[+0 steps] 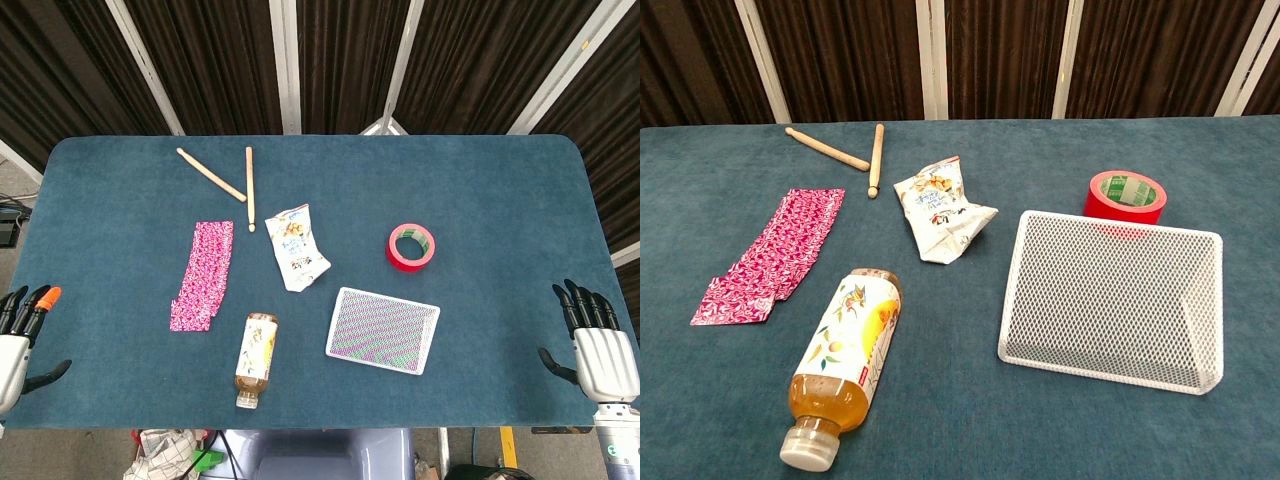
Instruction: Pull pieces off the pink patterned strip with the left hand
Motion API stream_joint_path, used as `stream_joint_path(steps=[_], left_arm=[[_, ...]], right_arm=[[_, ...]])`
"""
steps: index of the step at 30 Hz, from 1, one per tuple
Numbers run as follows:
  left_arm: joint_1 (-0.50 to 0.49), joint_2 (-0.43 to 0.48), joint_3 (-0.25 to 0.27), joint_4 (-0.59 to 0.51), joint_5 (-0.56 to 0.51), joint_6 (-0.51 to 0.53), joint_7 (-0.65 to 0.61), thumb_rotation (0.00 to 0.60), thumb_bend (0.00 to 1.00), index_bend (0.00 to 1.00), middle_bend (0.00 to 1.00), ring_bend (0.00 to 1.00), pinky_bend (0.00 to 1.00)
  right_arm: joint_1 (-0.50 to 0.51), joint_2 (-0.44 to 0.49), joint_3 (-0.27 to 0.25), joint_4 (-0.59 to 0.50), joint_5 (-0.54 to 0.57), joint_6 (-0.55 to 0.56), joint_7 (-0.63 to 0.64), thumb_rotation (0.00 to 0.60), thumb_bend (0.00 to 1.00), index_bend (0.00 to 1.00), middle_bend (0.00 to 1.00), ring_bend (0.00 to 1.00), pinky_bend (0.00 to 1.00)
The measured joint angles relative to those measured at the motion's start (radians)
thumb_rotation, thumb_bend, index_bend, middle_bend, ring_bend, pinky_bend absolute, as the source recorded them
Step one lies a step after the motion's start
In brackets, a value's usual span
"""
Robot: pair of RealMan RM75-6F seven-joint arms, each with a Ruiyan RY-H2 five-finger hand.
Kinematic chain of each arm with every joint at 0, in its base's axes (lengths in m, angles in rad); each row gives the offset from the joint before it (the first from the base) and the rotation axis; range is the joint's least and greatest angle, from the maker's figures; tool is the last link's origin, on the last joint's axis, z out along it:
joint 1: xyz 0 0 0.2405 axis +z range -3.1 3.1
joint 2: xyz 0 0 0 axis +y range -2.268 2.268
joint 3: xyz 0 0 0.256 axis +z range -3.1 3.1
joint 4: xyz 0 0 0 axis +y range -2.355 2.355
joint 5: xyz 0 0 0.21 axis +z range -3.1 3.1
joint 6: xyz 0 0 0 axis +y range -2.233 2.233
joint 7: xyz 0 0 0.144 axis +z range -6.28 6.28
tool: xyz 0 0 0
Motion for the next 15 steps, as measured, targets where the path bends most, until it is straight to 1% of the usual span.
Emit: stream_joint_path(steps=[3,6,10,15], left_arm=[[-0.001,-0.002,0.0,0.002,0.004,0.002,0.001,0.6,0.19,0.11,0.08,0.0,0.09],[-0.001,-0.002,0.001,0.002,0.006,0.003,0.002,0.6,0.19,0.11,0.08,0.0,0.12],[-0.003,-0.003,0.001,0.002,0.006,-0.002,0.004,0.6,0.19,0.11,0.09,0.05,0.18],[-0.011,-0.006,-0.002,0.006,-0.008,-0.021,0.006,0.6,0.19,0.11,0.1,0.06,0.18]], right_arm=[[0.0,0.0,-0.001,0.001,0.0,-0.002,0.0,0.6,0.27,0.01,0.05,0.08,0.1],[0.0,0.0,-0.002,0.001,0.0,-0.003,0.0,0.6,0.27,0.01,0.05,0.08,0.1],[-0.002,0.002,-0.001,-0.001,-0.004,0.006,0.001,0.6,0.27,0.01,0.05,0.08,0.1],[-0.003,0.003,-0.001,-0.003,0.001,0.002,0.0,0.6,0.27,0.01,0.05,0.08,0.1]])
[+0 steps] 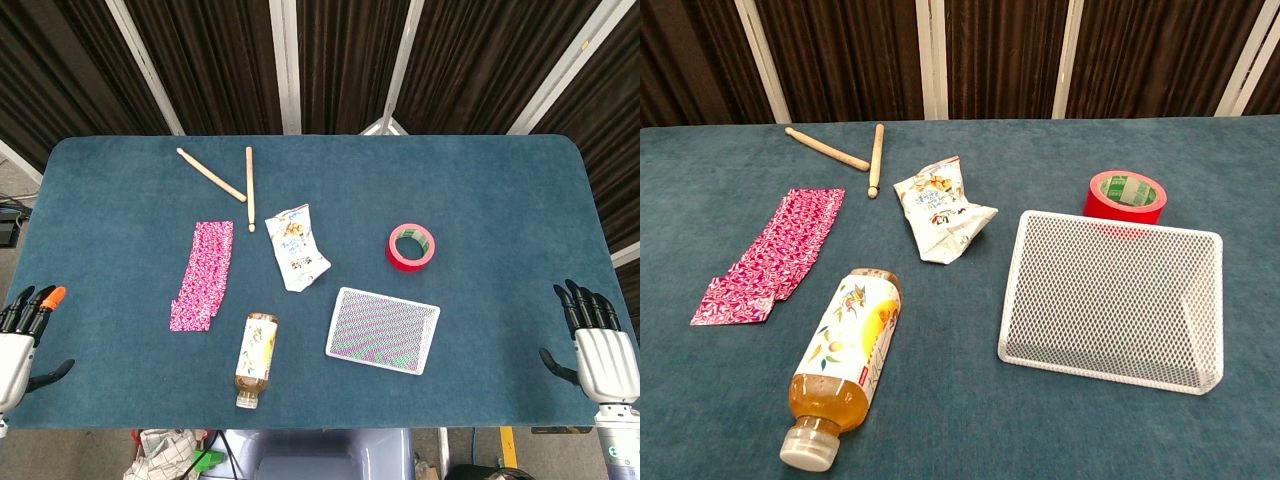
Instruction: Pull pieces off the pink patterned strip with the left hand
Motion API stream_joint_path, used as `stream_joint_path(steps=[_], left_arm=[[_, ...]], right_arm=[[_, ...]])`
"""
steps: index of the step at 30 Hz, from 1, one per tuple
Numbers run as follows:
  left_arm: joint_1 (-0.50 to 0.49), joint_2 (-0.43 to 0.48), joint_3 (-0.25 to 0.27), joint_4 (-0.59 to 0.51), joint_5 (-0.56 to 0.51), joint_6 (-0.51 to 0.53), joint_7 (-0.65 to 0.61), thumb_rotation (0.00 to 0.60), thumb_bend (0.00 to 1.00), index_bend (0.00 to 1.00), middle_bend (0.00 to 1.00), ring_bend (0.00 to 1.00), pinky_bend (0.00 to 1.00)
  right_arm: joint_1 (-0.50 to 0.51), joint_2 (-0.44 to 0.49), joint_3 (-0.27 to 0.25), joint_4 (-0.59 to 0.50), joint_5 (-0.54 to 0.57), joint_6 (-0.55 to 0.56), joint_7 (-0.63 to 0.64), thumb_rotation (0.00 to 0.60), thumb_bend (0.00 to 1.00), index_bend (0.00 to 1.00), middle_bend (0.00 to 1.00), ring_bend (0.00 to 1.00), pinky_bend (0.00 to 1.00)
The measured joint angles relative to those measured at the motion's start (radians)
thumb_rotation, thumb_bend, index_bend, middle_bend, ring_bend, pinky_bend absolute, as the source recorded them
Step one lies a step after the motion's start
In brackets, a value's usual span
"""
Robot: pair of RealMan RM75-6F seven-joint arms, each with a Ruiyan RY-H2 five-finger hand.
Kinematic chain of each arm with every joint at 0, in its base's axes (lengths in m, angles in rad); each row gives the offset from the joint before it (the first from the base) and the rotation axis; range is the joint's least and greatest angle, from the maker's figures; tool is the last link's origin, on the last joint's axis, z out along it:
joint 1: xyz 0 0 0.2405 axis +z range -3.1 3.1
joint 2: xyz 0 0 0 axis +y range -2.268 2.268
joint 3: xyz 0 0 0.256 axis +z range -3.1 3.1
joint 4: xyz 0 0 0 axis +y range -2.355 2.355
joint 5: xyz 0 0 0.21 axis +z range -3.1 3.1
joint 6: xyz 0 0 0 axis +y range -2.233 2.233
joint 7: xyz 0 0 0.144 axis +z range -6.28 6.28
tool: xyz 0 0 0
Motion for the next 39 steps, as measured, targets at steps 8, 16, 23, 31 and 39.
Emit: stream_joint_path(steps=[8,16,23,31,39], left_arm=[[-0.006,-0.008,0.003,0.001,0.013,-0.001,0.018,0.6,0.2,0.11,0.19,0.14,0.2],[-0.019,-0.03,-0.006,0.029,0.028,0.003,0.025,0.6,0.38,0.15,0.59,0.47,0.43],[-0.057,-0.055,-0.008,0.047,0.028,-0.063,0.044,0.6,0.63,0.17,0.83,0.68,0.61],[-0.127,-0.074,-0.003,0.021,-0.002,-0.211,0.124,0.6,0.72,0.19,0.86,0.71,0.62],[-0.183,-0.078,0.003,-0.034,-0.094,-0.351,0.211,0.6,0.75,0.18,0.87,0.73,0.62]], right_arm=[[0.0,0.004,-0.002,0.0,-0.007,0.002,0.008,0.6,0.27,0.01,0.05,0.08,0.1],[-0.001,0.004,-0.002,0.0,-0.006,0.003,0.008,0.6,0.27,0.01,0.05,0.09,0.1],[-0.001,0.005,-0.001,-0.002,-0.006,0.003,0.01,0.6,0.27,0.01,0.05,0.09,0.1],[-0.003,0.008,0.0,-0.002,-0.004,0.004,0.02,0.6,0.27,0.01,0.05,0.09,0.1],[-0.005,0.012,0.0,-0.004,-0.007,0.009,0.026,0.6,0.27,0.01,0.05,0.09,0.1]])
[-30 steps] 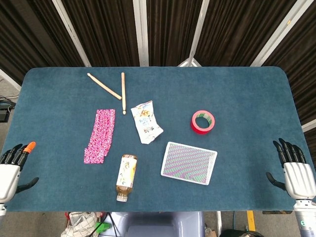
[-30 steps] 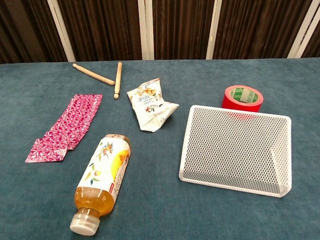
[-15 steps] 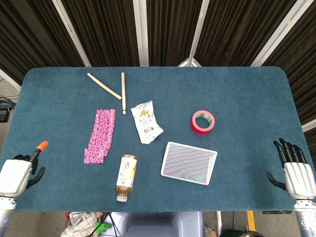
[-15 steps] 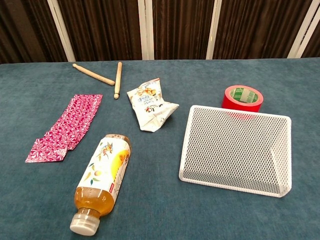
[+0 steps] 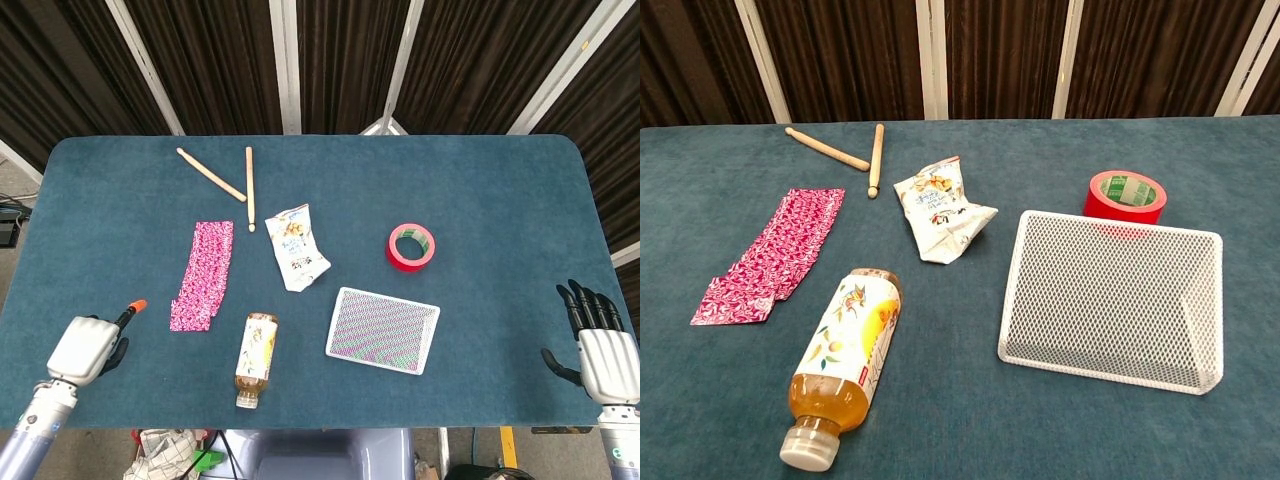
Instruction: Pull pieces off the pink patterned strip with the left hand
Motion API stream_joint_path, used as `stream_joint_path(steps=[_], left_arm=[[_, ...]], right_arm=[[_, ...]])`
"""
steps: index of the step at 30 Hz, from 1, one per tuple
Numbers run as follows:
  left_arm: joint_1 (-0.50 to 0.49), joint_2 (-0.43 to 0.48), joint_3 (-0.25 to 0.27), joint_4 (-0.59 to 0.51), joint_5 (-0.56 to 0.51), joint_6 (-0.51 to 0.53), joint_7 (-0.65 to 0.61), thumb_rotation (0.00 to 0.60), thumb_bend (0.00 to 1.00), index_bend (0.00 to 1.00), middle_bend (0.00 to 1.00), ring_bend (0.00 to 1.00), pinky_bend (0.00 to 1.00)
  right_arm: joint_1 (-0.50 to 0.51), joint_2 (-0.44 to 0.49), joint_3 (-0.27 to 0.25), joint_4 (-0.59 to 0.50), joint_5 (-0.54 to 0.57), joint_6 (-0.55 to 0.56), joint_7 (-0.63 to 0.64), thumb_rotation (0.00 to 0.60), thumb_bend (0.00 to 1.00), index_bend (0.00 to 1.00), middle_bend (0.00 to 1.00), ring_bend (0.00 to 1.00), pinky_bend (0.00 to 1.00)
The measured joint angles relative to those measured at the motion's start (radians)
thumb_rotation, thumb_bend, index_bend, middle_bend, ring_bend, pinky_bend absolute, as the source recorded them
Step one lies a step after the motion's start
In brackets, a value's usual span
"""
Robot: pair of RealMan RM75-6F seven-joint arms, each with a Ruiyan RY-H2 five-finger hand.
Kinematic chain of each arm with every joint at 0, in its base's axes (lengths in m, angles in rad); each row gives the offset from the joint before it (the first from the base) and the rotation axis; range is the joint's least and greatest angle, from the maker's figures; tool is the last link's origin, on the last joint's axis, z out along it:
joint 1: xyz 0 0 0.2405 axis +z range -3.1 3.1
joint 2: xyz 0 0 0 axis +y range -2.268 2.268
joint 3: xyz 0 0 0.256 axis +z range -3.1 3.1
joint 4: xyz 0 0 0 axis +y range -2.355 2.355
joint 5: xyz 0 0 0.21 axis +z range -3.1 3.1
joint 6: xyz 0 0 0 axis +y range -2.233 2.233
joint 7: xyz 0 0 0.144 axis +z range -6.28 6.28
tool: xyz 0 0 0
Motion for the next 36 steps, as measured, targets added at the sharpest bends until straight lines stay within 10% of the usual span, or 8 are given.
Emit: stream_joint_path(steps=[36], left_arm=[[-0.207,-0.126,-0.009,-0.048,-0.351,-0.225,0.336,0.6,0.76,0.18,0.87,0.74,0.62]], right_arm=[[-0.008,0.013,0.006,0.002,0.004,0.011,0.033,0.6,0.27,0.01,0.05,0.09,0.1]])
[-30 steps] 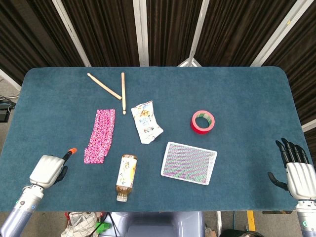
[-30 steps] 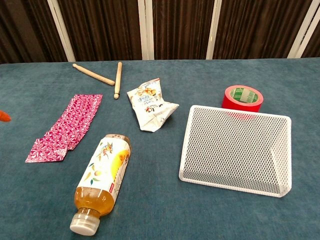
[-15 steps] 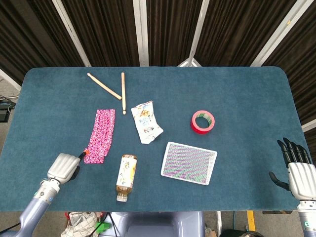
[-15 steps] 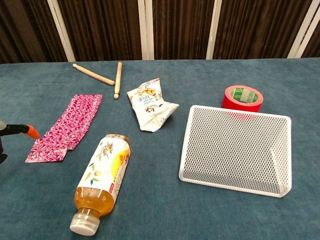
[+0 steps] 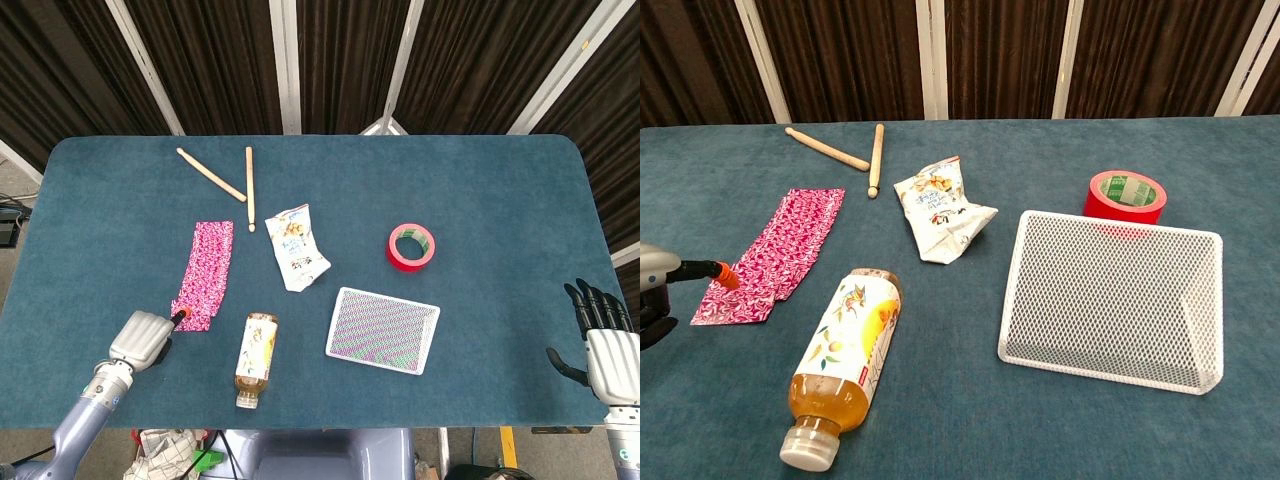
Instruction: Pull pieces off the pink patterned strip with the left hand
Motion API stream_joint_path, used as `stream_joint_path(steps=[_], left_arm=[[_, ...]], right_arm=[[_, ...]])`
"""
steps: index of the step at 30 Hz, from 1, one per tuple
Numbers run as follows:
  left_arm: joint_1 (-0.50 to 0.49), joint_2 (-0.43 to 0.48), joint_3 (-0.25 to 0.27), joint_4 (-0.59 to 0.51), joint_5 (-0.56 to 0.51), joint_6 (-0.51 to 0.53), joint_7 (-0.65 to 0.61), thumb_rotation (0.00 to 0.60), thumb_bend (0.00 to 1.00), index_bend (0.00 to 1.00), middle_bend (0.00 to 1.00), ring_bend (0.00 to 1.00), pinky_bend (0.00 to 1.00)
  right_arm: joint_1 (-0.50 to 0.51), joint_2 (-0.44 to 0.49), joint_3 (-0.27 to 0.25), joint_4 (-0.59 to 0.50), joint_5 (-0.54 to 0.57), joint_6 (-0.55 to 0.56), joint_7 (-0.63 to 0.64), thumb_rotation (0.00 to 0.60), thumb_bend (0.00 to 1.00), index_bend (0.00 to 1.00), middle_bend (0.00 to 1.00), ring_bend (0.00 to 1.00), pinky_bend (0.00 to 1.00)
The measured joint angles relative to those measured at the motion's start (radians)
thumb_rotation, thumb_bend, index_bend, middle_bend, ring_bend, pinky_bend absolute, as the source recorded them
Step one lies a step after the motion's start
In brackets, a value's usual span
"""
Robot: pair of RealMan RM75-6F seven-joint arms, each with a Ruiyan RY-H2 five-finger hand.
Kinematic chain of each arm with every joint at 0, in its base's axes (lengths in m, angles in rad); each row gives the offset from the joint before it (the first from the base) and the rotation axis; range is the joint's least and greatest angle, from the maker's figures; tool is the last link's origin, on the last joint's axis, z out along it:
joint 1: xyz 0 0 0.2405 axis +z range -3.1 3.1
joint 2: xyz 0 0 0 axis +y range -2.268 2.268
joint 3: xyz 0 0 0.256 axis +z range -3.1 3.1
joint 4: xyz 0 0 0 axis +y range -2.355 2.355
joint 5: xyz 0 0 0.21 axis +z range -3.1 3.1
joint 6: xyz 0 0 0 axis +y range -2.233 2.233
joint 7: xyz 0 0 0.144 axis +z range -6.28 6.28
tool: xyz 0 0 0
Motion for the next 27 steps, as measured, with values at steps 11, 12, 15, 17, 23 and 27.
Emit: stream_joint_path(steps=[11,12,15,17,23,27], left_arm=[[-0.048,-0.031,0.018,-0.006,-0.089,-0.003,0.075,0.6,0.76,0.18,0.87,0.74,0.62],[-0.052,-0.033,0.021,-0.007,-0.093,-0.002,0.078,0.6,0.76,0.18,0.87,0.74,0.62],[-0.061,-0.038,0.032,-0.009,-0.101,0.001,0.088,0.6,0.76,0.18,0.87,0.74,0.62],[-0.064,-0.04,0.039,-0.011,-0.106,0.006,0.092,0.6,0.76,0.18,0.87,0.74,0.62],[-0.065,-0.041,0.064,-0.026,-0.108,0.031,0.106,0.6,0.76,0.18,0.87,0.74,0.62],[-0.061,-0.04,0.086,-0.04,-0.114,0.051,0.124,0.6,0.76,0.18,0.87,0.74,0.62]], right_arm=[[0.0,0.001,0.0,0.002,-0.001,-0.001,0.005,0.6,0.27,0.01,0.05,0.09,0.1],[0.0,0.0,0.0,0.003,0.0,-0.001,0.005,0.6,0.27,0.01,0.05,0.09,0.1],[0.0,0.001,0.0,0.003,0.0,0.0,0.006,0.6,0.27,0.01,0.05,0.09,0.1],[0.0,0.001,0.0,0.003,0.0,-0.002,0.007,0.6,0.27,0.01,0.05,0.09,0.1],[-0.001,0.001,0.001,0.003,-0.002,0.0,0.009,0.6,0.27,0.01,0.05,0.09,0.1],[-0.001,0.002,0.001,0.002,-0.001,0.0,0.015,0.6,0.27,0.01,0.05,0.09,0.1]])
